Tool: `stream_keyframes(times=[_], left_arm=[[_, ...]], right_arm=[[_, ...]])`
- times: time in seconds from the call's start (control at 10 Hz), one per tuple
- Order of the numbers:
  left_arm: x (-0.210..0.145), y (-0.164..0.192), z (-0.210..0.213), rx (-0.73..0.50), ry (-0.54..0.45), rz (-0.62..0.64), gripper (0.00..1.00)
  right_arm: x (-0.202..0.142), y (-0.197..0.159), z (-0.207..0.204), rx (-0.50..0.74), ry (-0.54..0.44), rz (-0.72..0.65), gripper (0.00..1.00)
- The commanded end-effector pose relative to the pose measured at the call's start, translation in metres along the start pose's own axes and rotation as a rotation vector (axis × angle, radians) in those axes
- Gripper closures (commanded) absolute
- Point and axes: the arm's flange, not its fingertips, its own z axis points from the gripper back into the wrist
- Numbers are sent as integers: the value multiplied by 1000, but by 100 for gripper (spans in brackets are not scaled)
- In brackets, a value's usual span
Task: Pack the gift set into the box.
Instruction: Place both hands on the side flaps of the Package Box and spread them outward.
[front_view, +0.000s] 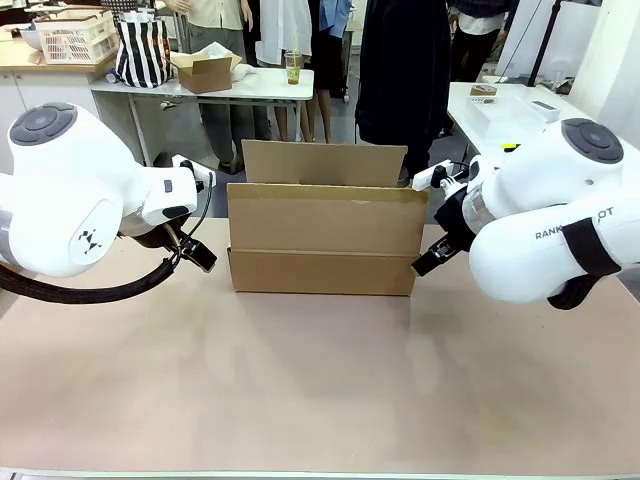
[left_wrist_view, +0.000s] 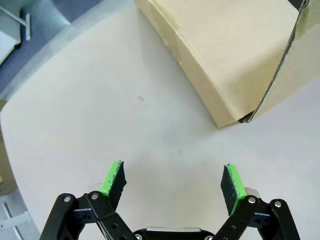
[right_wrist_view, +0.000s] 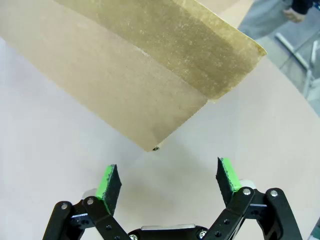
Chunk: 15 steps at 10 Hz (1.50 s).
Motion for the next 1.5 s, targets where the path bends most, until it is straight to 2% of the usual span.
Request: stream_keyframes(times=[0.0,0.2,0.3,0.4,0.5,0.6,0.7,0.8,0.9,1.0,1.1,1.2,1.3,1.4], left_arm=[[0,0,0,0,0,0,0],[0,0,0,0,0,0,0],[0,0,0,0,0,0,0],[9,1,31,3,95,36,0],[17,-3,73,-84,171,97,0],[18,-14,119,-75,141,108,0],[11,-23,152,-88,95,50,0],[5,-33,177,-132,-15,9,0],[10,-36,187,-127,-128,91,0],[14,-27,153,-92,73,35,0],[14,-27,153,-92,73,35,0],[15,-35,200,-108,-28,46,0],[17,-36,193,-375,-33,-58,0],[19,-26,201,-655,-114,-106,0]], right_arm=[[0,0,0,0,0,0,0],[0,0,0,0,0,0,0],[5,-1,10,10,44,-33,0],[10,-4,44,73,44,-64,0],[11,-6,91,73,119,-138,0],[5,-7,145,47,85,-185,0],[-1,-5,178,5,30,-221,0],[-8,-1,196,-82,-20,-227,0],[-13,5,200,-172,-69,-244,0],[3,-8,176,3,20,-198,0],[3,-8,176,3,20,-198,0],[-2,-5,217,-66,-47,-227,0],[3,-13,203,247,-53,-273,0],[8,-20,202,506,-83,-363,0]])
